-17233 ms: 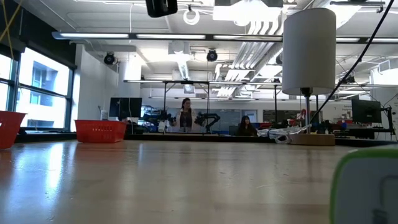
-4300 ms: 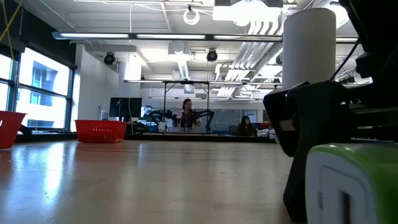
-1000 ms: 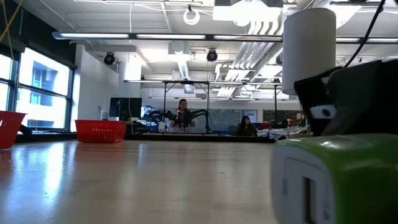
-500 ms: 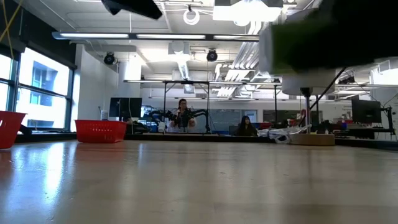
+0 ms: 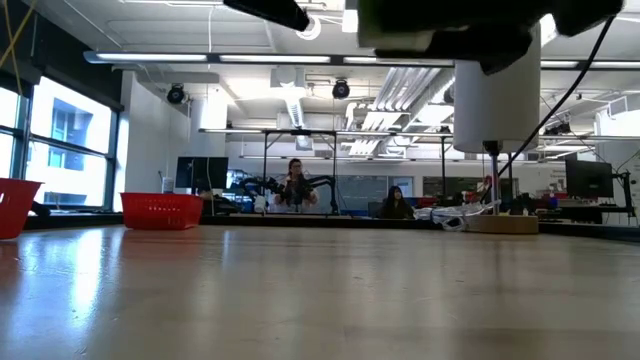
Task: Pick & Place Office items
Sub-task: Put the green adaptor into the top red bin
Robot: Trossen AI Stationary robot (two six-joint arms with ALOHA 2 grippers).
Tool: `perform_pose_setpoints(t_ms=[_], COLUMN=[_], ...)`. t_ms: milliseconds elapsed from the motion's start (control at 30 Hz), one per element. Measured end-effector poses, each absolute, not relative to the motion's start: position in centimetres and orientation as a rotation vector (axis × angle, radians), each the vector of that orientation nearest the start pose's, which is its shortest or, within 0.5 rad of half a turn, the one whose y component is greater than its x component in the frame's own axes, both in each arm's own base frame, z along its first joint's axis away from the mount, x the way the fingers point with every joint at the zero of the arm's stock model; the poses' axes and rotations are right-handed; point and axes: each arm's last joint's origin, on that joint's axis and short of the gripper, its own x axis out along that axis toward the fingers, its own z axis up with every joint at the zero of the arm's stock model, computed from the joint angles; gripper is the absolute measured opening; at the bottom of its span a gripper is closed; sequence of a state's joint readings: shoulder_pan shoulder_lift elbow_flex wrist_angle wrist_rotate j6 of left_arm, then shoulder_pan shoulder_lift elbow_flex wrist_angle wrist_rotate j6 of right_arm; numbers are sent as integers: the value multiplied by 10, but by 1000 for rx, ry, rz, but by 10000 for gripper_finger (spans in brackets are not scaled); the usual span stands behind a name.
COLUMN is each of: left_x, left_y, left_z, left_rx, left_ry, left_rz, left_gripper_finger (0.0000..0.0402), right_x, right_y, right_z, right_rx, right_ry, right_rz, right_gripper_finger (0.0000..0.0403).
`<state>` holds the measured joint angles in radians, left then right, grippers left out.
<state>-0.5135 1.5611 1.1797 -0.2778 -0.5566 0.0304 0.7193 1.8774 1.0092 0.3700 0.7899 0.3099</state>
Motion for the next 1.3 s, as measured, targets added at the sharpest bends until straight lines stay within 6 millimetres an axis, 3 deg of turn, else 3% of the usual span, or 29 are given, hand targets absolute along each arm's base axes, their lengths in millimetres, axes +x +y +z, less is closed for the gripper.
perform_pose_setpoints(t_ms=[200,400,533,767,1033,1300], left_x=[312,320,320,307,291,277], left_y=[-139,-121,-119,-140,-161,-180], left_z=[276,277,276,273,276,278], left_rx=[592,703,776,961,1128,1185], left_ry=[579,592,607,633,636,603], left_rz=[7,23,4,-67,133,228], left_gripper_finger=[222,222,222,222,222,222], right_x=[314,331,342,353,360,360], right_y=[218,193,178,164,153,159], right_z=[165,165,167,172,176,194], right_rx=[9,94,133,153,144,100], right_ry=[348,351,344,304,285,189], right_rz=[-176,-217,-213,-199,-144,-31], right_gripper_finger=[120,120,120,120,120,120])
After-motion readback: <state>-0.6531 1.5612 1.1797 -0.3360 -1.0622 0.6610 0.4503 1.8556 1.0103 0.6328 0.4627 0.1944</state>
